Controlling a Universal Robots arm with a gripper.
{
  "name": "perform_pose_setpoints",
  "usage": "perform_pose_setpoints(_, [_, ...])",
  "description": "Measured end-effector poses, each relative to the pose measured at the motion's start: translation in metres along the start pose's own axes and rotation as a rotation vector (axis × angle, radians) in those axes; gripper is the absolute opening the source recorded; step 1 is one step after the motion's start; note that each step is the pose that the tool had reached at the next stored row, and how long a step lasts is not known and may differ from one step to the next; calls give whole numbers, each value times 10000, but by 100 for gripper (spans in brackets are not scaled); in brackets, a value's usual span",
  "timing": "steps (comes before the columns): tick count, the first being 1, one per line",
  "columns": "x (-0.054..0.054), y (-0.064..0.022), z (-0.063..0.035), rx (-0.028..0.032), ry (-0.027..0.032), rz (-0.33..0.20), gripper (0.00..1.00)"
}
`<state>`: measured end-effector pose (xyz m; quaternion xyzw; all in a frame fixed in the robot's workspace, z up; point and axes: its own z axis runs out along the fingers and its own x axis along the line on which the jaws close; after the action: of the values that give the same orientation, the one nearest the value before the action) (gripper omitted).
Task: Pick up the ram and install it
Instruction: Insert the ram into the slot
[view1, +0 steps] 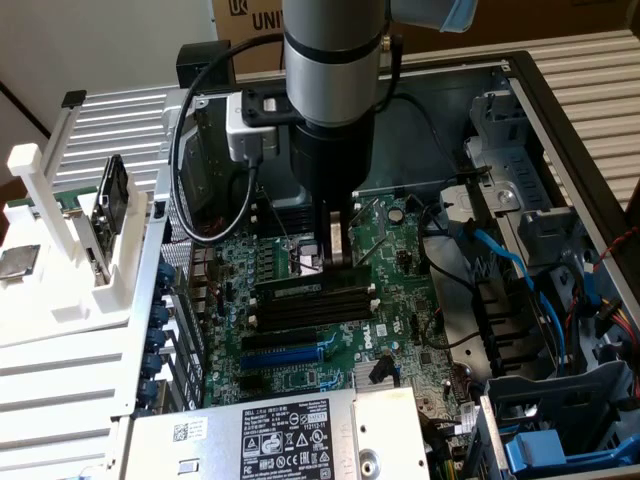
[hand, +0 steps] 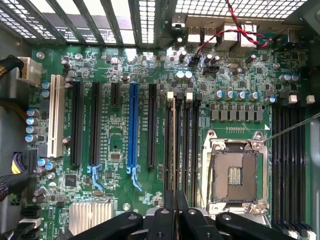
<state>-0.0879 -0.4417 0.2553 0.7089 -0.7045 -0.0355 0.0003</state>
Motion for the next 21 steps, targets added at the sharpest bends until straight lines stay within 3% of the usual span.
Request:
perform_pose_setpoints(8, [2, -5, 82, -2, 4, -28, 12])
perform_pose_setpoints(21, [3, 3, 107, 9, -8, 179, 12])
